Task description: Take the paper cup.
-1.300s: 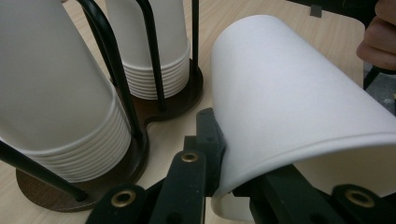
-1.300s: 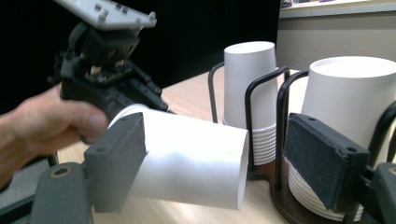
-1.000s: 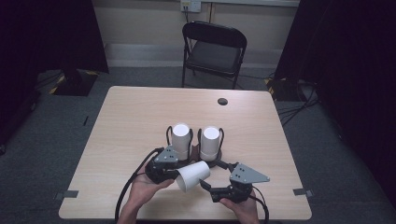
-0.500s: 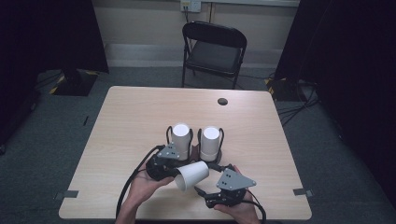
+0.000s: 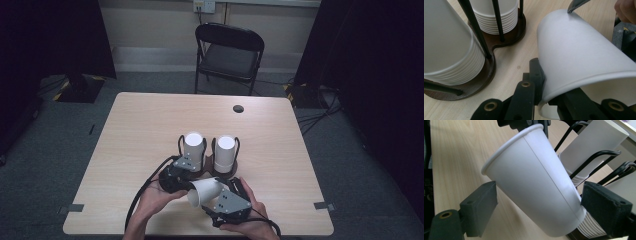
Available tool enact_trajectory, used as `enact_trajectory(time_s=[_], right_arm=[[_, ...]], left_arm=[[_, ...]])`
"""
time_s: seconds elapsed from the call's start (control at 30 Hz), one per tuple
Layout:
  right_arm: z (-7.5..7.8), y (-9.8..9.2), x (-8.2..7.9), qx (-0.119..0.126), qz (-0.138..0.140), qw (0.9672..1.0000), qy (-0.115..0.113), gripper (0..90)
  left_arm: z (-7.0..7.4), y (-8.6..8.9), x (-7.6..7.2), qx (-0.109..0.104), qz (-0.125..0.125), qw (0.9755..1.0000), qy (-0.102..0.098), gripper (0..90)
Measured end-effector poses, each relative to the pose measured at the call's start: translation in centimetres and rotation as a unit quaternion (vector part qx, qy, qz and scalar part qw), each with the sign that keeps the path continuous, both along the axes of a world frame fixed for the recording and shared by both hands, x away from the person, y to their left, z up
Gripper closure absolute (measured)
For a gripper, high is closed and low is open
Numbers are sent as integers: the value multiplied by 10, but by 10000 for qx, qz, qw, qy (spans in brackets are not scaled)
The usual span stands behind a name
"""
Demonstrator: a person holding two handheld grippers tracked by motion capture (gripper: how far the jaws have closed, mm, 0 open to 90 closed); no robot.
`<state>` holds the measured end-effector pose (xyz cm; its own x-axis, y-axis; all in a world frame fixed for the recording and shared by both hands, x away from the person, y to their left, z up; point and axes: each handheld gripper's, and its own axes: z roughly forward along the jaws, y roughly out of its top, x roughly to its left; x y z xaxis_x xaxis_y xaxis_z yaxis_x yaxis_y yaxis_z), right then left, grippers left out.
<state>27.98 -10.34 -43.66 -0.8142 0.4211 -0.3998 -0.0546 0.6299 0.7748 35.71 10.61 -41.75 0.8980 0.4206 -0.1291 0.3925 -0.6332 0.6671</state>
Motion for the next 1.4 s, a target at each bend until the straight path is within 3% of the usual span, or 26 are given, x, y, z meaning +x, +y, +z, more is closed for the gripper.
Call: enact_trajectory(time_s=[0.1, 0.13, 0.3, 0.4, 0.57, 0.6, 0.97, 1.23, 1.4], right_arm=[[0, 2, 0, -52, 60, 10000, -39, 133], [-1, 4, 0, -126, 135, 9997, -150, 133], [-3, 11, 1, -257, 361, 9990, -101, 132], [-6, 20, 2, -414, 340, 9983, -238, 139], [-7, 24, 2, -425, 303, 9980, -342, 148], [-8, 28, 1, -546, 227, 9969, -522, 156], [-10, 38, 2, -526, 200, 9962, -659, 179], [-9, 40, -3, -433, 127, 9958, -795, 209], [-9, 37, -4, -329, 117, 9967, -728, 229]], left_arm=[[0, 0, 0, -28, 14, 10000, 21, 865], [-1, 0, 0, -44, 27, 10000, 62, 866], [-1, -2, 0, -76, -104, 9998, 135, 869], [-1, -3, 0, -109, -124, 9997, 164, 873], [1, -2, 1, -167, -81, 9996, 191, 873], [1, -2, 1, -178, -72, 9996, 211, 874], [-2, -6, 2, -328, 33, 9990, 316, 877], [-1, -9, 1, -248, -26, 9991, 330, 879], [-1, -10, 0, -270, -9, 9992, 299, 872]])
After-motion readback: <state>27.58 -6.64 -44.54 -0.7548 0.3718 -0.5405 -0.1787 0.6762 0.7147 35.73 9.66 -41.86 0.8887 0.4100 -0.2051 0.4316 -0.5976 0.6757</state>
